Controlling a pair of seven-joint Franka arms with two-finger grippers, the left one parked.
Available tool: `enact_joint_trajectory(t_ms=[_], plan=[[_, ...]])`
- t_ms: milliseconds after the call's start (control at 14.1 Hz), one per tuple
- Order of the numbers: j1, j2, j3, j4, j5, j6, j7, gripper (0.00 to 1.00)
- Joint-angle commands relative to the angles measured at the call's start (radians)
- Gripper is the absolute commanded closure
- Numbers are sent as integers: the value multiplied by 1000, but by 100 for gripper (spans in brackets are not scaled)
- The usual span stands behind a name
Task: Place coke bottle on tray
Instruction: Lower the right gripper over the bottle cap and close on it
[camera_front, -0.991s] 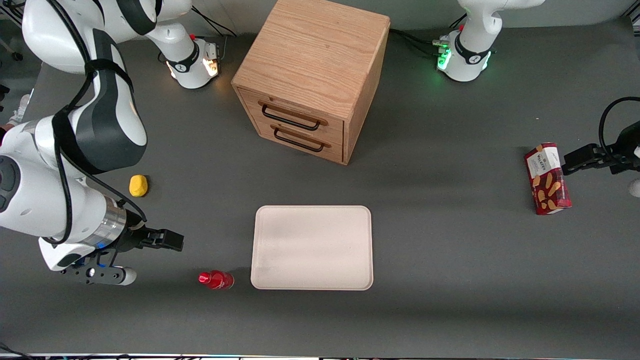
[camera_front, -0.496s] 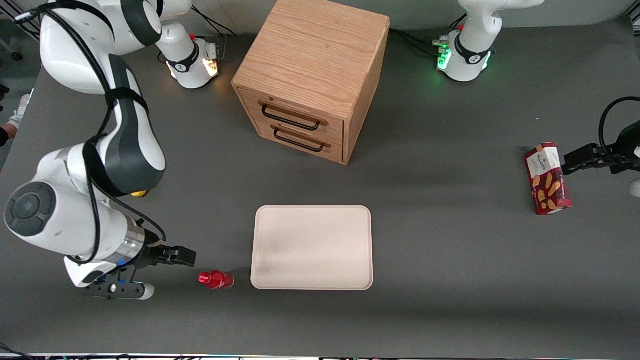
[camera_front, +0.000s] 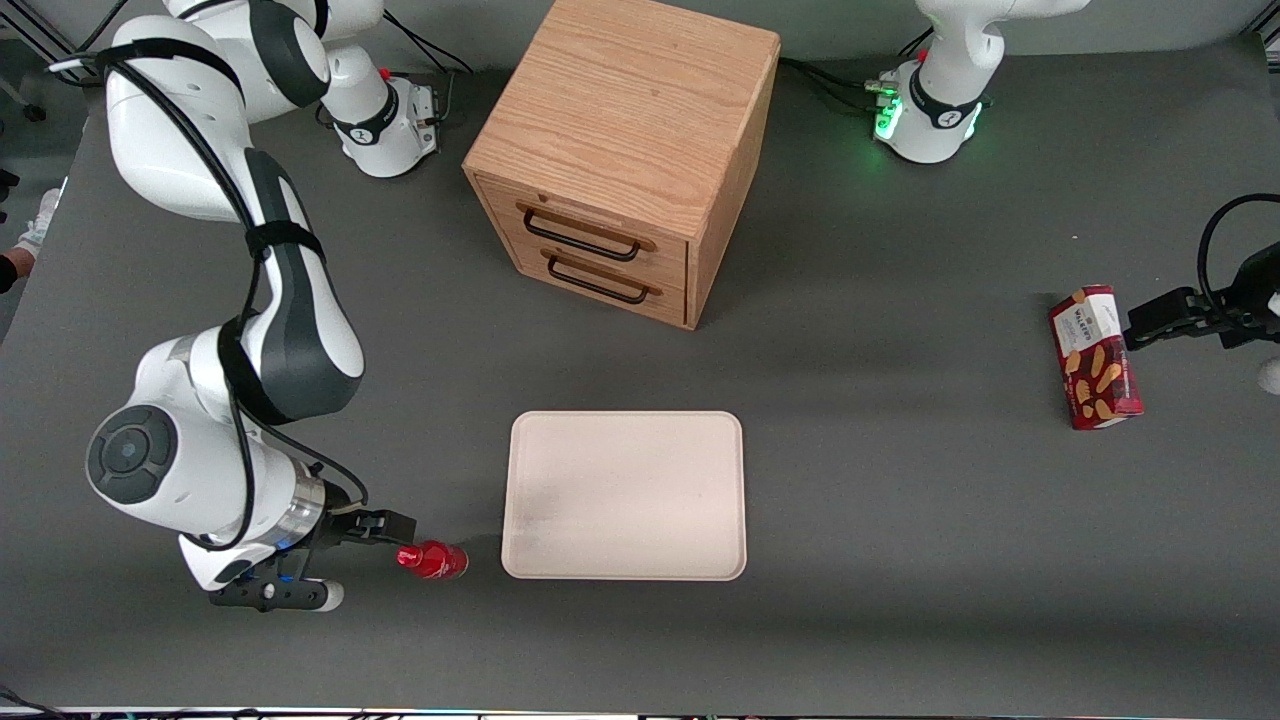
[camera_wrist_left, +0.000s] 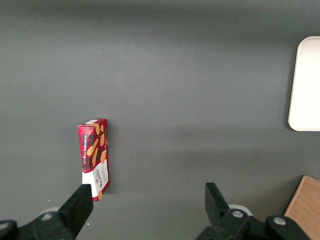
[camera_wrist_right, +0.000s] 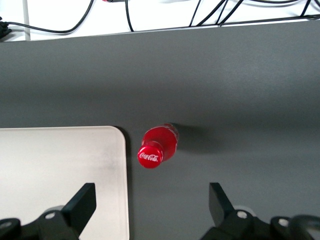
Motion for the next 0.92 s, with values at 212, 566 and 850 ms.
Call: enact_joint_trajectory(t_ms=[212, 566, 850], plan=[[3, 16, -1, -78, -32, 100, -50, 0], [3, 47, -1, -78, -32, 145, -52, 0], [6, 66, -3, -78, -35, 172, -52, 0]])
